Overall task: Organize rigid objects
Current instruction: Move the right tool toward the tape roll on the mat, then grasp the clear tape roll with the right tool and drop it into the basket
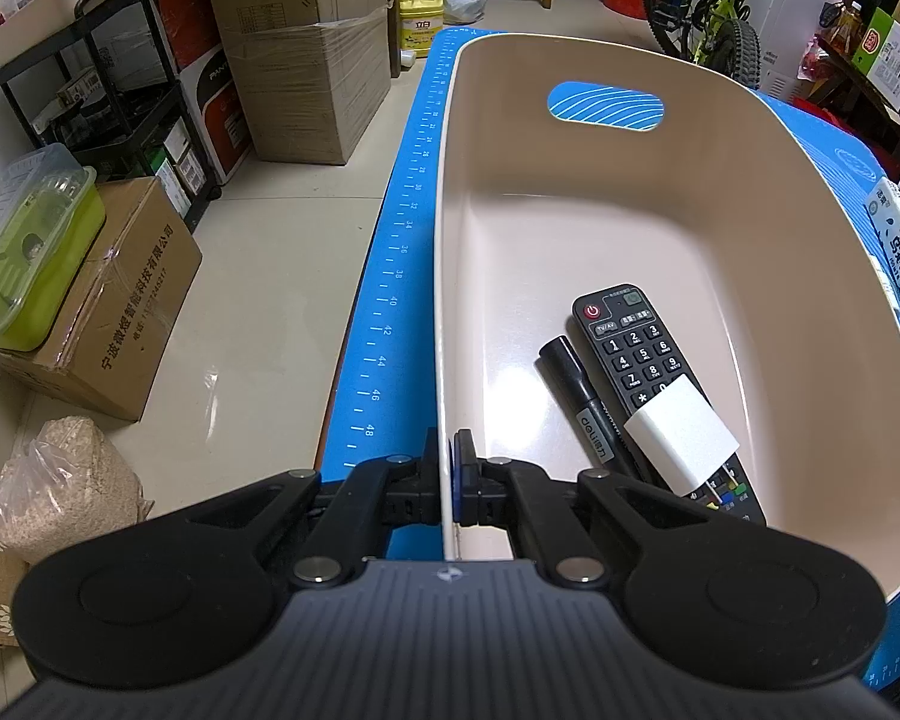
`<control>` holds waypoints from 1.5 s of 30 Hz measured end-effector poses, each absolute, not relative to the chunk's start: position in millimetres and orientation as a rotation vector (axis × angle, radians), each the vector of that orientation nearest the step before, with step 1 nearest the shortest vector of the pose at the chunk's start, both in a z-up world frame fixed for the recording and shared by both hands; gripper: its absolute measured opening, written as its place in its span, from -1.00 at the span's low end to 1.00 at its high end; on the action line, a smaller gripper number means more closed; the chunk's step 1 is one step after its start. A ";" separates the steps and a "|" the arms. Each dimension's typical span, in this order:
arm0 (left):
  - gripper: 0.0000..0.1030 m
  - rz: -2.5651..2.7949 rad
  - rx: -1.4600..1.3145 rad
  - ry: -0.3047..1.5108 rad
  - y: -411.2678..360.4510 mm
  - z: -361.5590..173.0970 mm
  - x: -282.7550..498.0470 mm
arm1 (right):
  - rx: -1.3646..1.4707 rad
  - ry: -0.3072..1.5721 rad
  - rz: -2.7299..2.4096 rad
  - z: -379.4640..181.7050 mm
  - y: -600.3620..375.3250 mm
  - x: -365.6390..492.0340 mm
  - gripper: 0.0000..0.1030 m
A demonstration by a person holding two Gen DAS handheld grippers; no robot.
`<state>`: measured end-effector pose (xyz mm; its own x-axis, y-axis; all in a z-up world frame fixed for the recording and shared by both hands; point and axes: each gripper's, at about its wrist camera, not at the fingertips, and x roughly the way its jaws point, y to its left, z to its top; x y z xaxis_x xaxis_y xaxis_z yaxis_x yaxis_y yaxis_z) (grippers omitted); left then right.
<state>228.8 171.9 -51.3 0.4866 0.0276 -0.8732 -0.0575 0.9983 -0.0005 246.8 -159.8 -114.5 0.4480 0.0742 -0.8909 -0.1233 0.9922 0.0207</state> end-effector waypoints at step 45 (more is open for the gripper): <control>-0.93 0.053 -0.029 1.063 170.4 -51.7 228.6 | -0.119 0.678 0.225 -12.3 -99.2 250.0 0.63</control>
<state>228.6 170.4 -51.7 0.4855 0.0294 -0.8737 -0.0578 0.9983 0.0015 250.0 -99.2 -12.3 0.7556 0.1674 -0.6333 -0.2445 0.9690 -0.0356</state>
